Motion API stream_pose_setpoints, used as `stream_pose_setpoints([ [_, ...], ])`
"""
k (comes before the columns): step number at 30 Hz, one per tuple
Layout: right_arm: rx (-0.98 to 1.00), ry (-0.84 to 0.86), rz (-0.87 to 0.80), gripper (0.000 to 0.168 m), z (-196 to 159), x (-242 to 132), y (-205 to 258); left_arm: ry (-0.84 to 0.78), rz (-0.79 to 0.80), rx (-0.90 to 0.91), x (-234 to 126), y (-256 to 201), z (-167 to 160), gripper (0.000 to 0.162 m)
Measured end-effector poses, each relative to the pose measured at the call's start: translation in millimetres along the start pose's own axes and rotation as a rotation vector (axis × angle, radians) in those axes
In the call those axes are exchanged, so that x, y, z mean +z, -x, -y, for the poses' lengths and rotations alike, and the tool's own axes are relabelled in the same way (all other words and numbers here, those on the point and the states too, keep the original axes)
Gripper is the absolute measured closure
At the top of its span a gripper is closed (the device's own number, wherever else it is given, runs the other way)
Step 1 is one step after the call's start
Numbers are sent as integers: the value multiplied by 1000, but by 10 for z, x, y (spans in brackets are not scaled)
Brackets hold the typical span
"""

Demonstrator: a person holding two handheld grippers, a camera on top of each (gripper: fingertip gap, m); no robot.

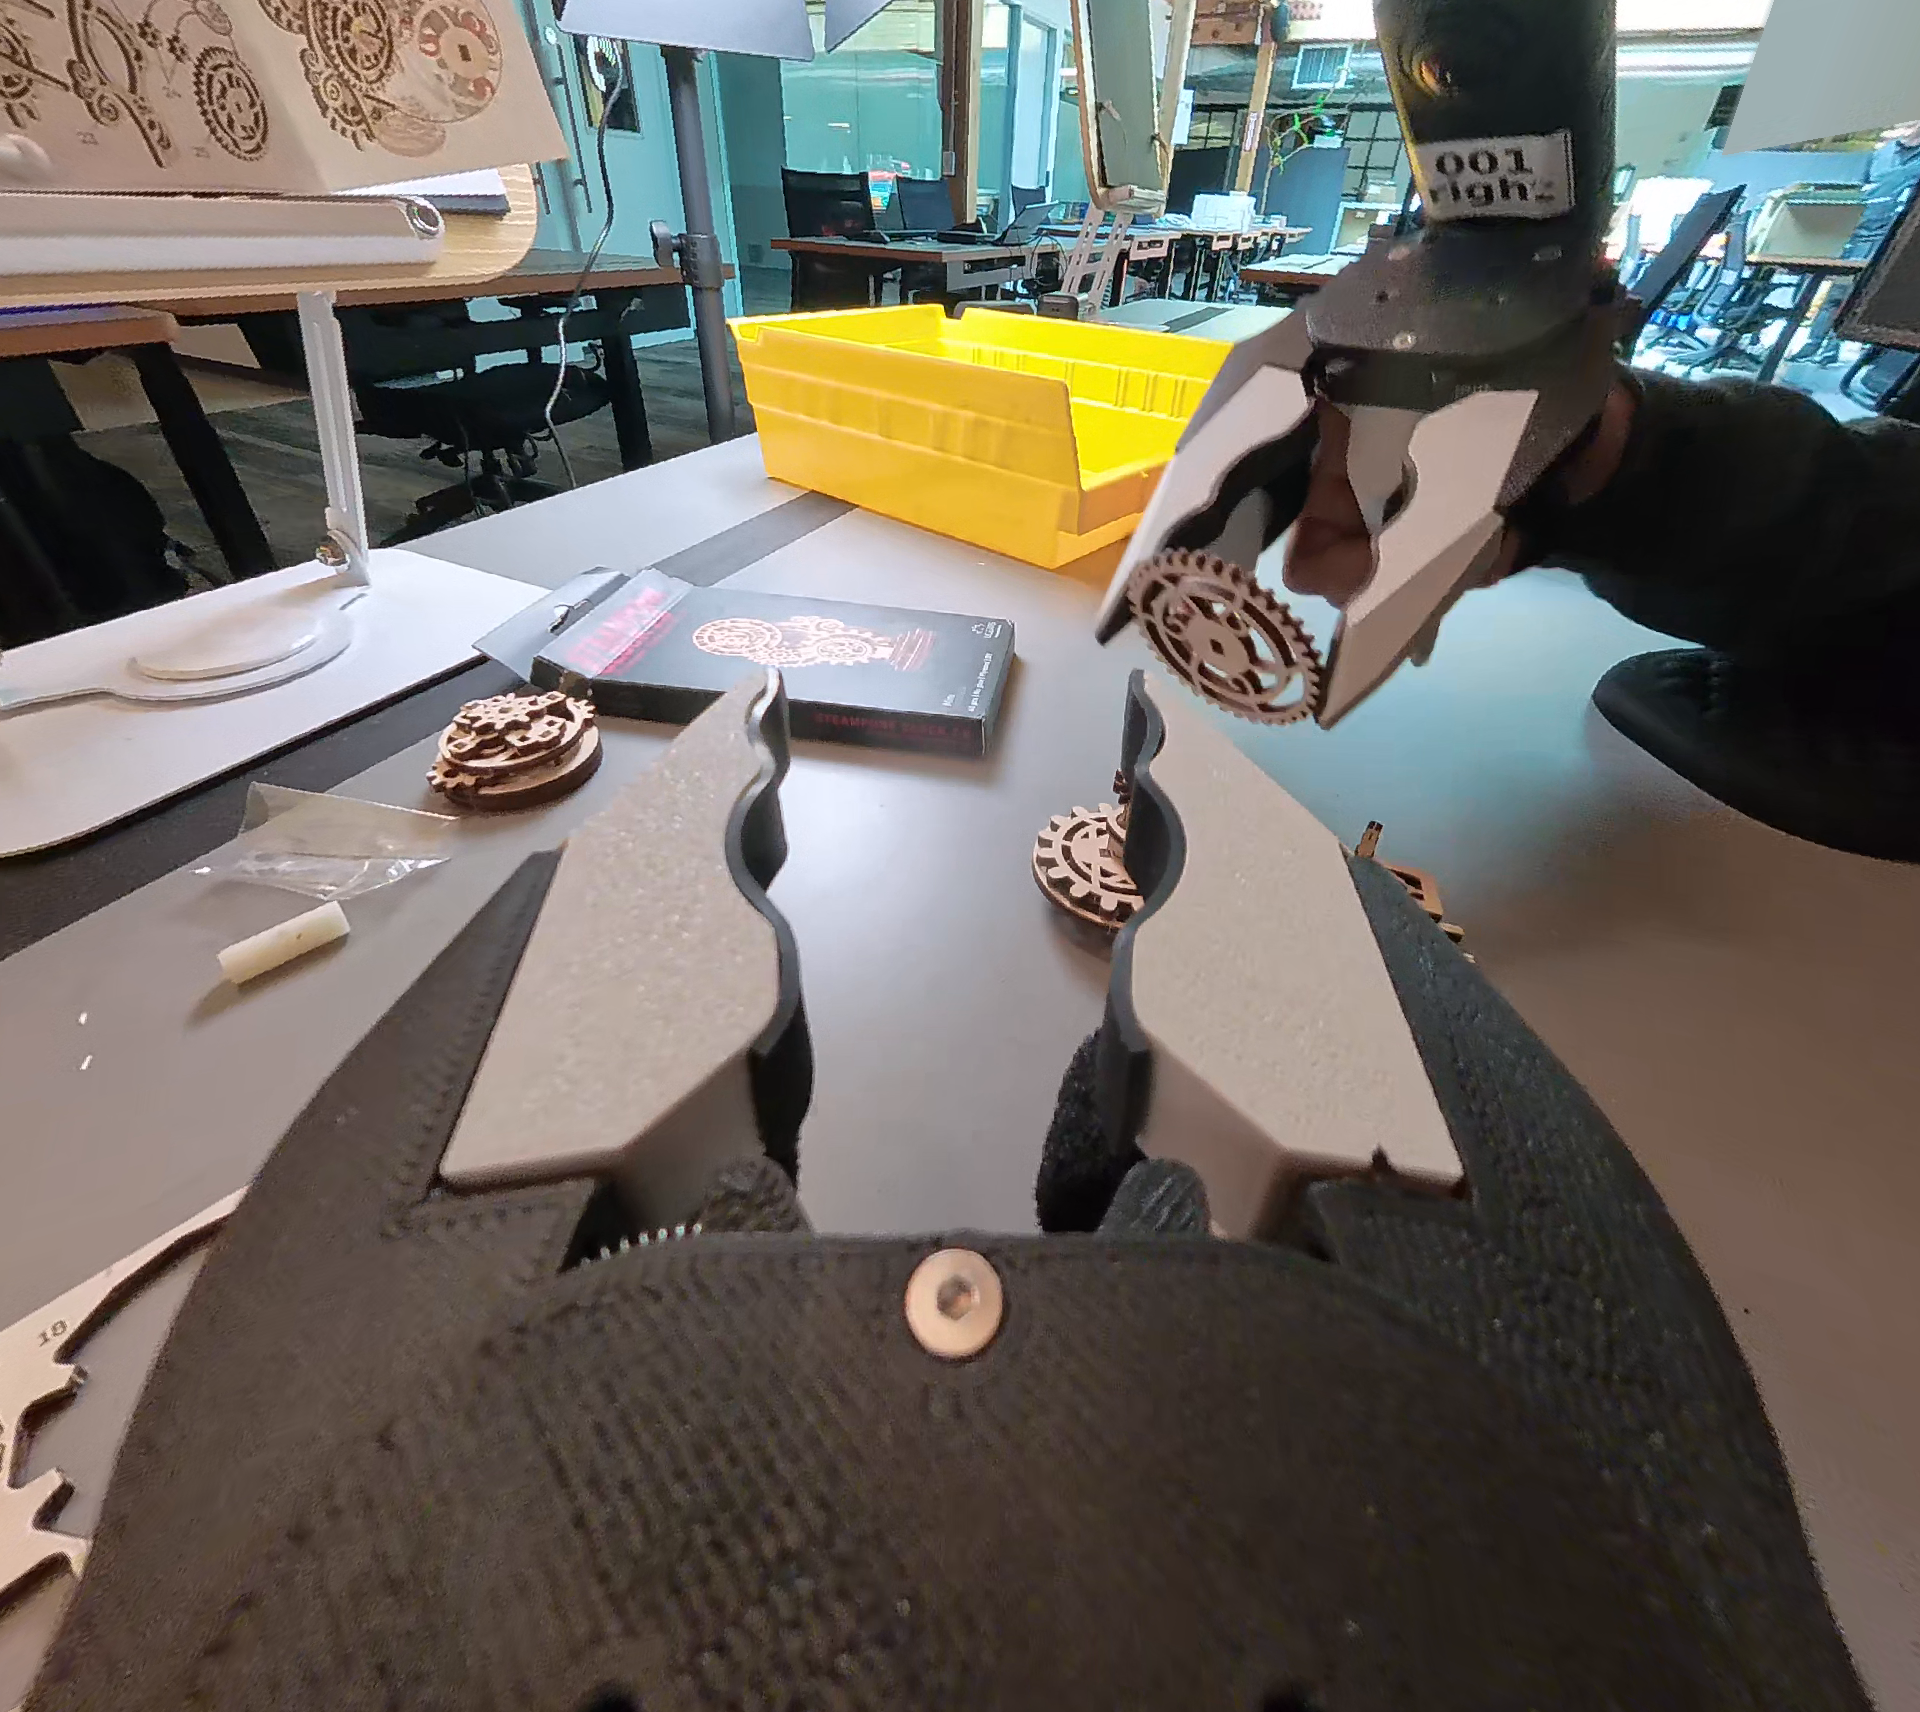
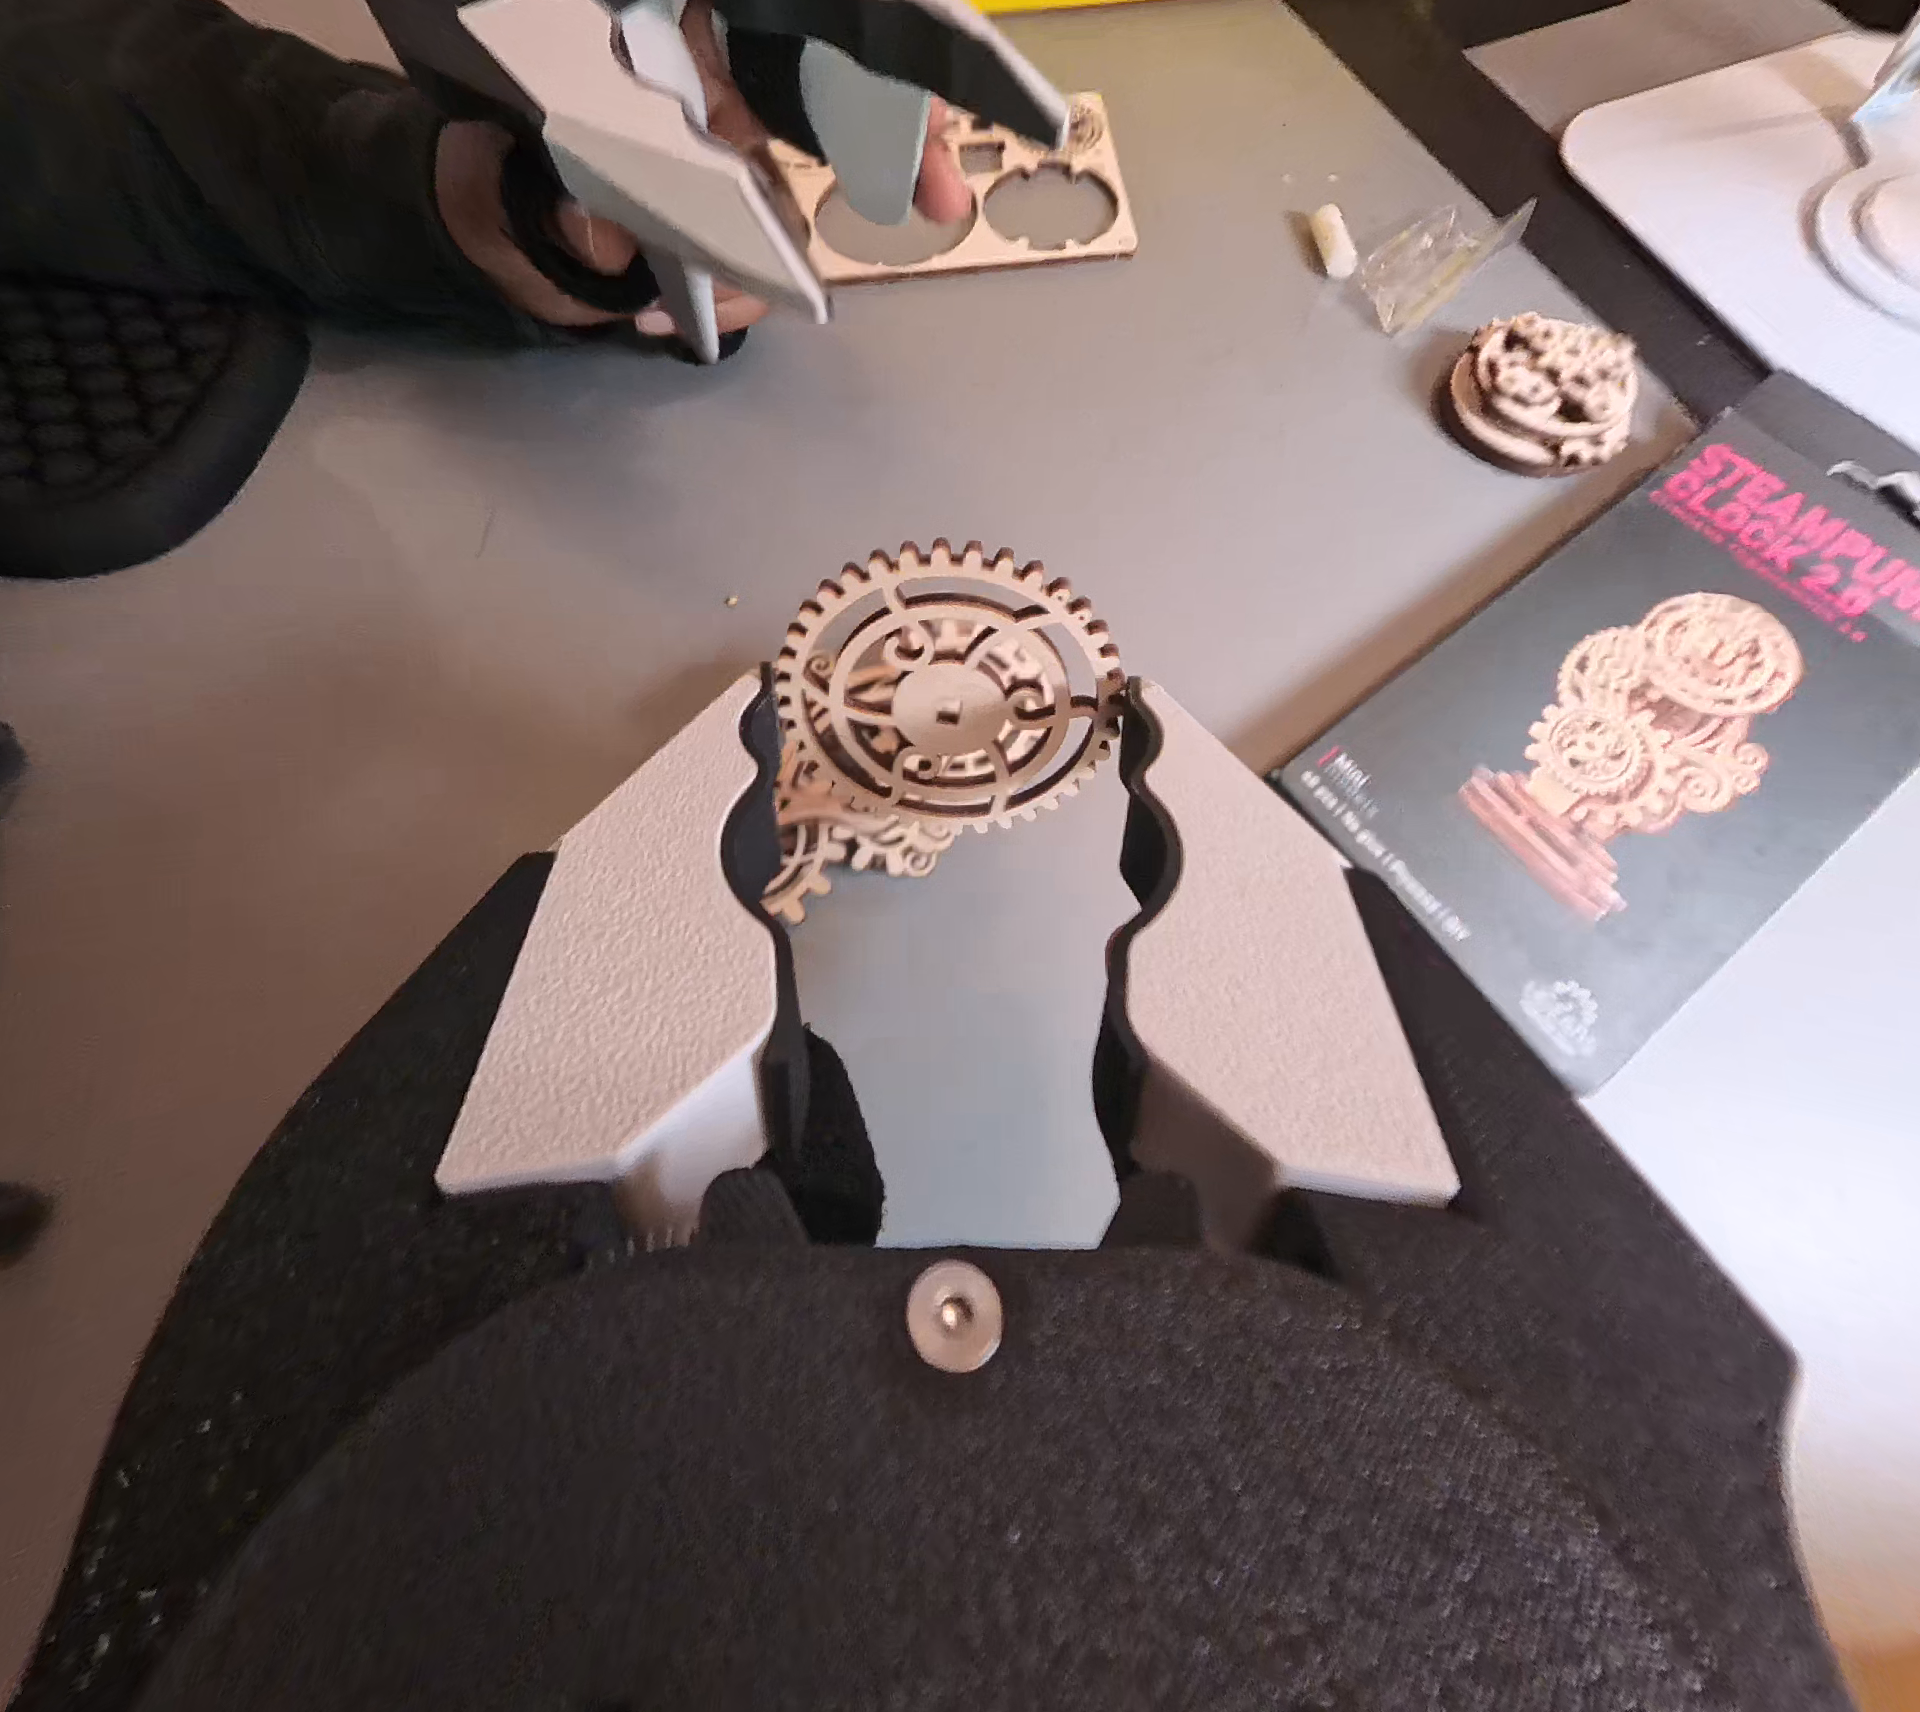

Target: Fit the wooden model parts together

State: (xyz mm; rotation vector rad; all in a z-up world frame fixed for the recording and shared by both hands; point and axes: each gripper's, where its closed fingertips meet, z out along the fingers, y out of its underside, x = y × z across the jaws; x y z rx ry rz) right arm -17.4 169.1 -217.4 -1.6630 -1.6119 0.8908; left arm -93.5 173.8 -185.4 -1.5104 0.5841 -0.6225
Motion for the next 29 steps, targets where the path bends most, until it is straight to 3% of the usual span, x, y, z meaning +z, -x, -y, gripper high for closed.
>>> stream_pose_setpoints([
  [10,-93,21,-22,104,626,-53,-65,-7,7,29,-7,-37,16,99],
  [29,-61,96,-19,104,288,-28,-116,-5,-7,25,2,-56,3,100],
])
